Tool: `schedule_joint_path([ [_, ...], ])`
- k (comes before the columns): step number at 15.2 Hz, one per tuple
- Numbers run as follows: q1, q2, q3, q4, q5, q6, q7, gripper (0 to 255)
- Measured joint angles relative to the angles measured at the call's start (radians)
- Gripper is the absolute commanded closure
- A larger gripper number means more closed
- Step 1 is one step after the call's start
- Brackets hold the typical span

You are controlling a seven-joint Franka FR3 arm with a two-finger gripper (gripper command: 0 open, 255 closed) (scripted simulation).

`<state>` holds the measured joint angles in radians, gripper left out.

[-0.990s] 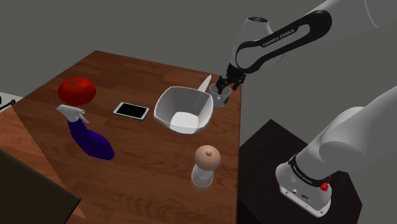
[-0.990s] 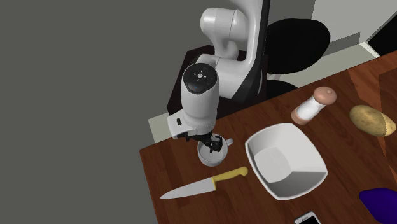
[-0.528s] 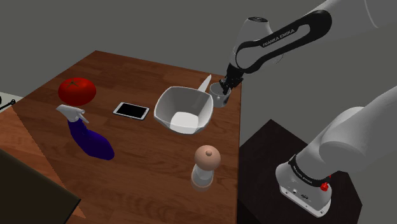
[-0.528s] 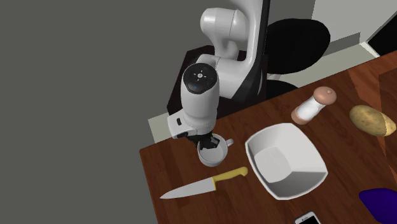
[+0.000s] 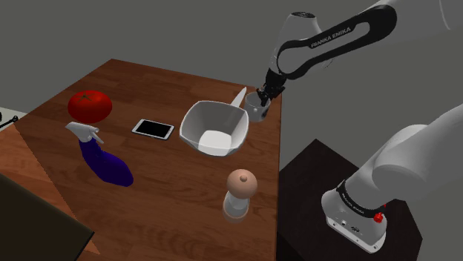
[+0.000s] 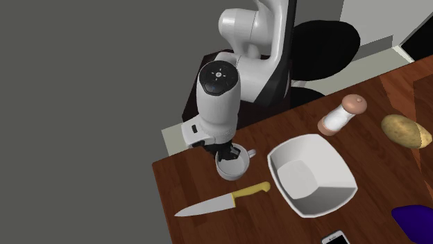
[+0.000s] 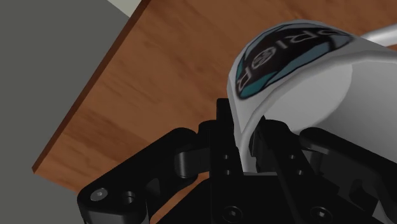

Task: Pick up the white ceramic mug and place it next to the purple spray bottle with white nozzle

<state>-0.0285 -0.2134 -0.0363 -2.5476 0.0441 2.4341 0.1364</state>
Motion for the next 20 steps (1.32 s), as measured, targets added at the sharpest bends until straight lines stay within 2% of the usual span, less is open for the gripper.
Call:
schedule_joint_path([
  [20,-0.006,-0.14,0.002,0.159,-0.015,-0.299,0.015,255],
])
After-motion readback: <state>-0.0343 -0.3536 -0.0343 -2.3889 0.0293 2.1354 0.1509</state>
